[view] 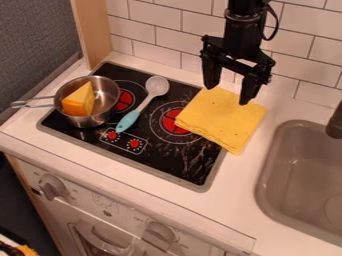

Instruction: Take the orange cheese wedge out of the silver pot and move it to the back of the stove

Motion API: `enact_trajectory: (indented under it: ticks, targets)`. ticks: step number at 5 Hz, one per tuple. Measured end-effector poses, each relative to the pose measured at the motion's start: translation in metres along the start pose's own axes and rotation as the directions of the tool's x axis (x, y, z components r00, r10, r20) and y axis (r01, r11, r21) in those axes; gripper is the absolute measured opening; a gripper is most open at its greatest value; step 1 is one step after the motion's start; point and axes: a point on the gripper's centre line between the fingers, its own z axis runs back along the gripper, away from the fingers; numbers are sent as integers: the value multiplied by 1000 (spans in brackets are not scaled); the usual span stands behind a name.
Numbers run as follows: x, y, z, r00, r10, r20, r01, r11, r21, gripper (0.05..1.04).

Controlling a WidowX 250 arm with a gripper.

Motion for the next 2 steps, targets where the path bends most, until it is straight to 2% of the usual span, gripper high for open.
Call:
enact_trajectory:
  ticks: [1, 2]
  targets:
    - [-5, 0, -15, 999, 2, -37, -2, 1000, -3, 999]
    - [-29, 34, -14, 997, 63, -51, -63, 998, -5, 999]
